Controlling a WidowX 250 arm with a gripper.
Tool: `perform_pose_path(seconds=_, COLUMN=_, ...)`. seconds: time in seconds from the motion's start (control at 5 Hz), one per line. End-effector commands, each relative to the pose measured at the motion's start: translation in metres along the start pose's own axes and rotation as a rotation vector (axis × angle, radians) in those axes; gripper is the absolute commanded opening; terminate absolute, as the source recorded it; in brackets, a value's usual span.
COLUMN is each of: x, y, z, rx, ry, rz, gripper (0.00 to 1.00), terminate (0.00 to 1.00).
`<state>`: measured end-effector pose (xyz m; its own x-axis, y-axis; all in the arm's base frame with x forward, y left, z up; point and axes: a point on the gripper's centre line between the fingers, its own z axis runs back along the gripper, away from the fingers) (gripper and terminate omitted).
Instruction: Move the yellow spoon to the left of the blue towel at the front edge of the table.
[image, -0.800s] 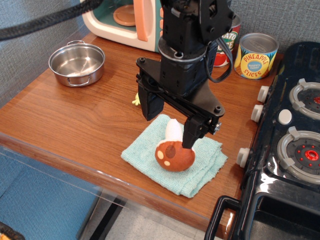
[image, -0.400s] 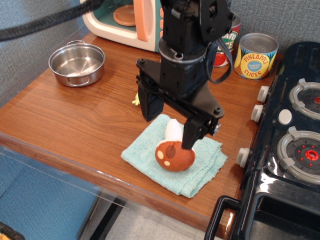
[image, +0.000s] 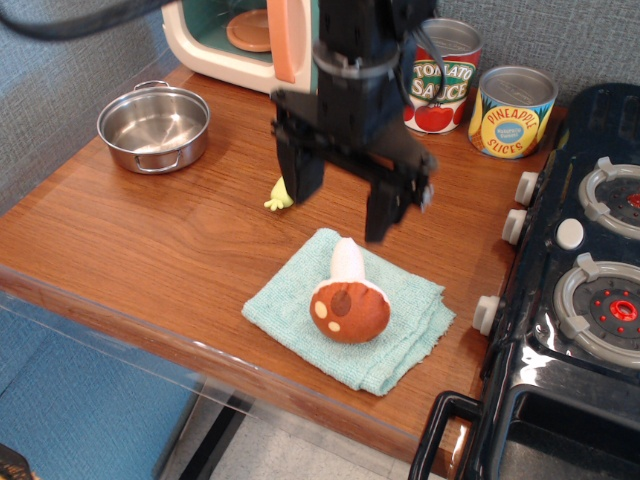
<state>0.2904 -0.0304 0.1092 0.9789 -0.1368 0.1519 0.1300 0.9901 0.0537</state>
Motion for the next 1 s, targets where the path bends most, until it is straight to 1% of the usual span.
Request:
perform_pose_path(seconds=0.0, x=0.054, y=0.067, z=-0.017, rx=0.042, ry=-0.053, rz=0.207, gripper=1.00, terminate=0.00)
perform_pose_path(seconds=0.2, x=0.065, y=0.093, z=-0.035, rx=0.071, ry=-0.047, rz=0.283, gripper=1.00, terminate=0.00)
perform_pose_path(seconds=0.4, x=0.075, y=0.105, z=-0.053, rx=0.075, ry=-0.024, rz=0.319, gripper=1.00, terminate=0.00)
perform_pose_path(seconds=0.6, x=0.083, y=0.110, z=-0.066, rx=0.077, ry=0.004, rz=0.324, gripper=1.00, terminate=0.00)
perform_pose_path(seconds=0.8, x=0.085, y=0.112, z=-0.080, rx=0.076, ry=0.031, rz=0.342, gripper=1.00, terminate=0.00)
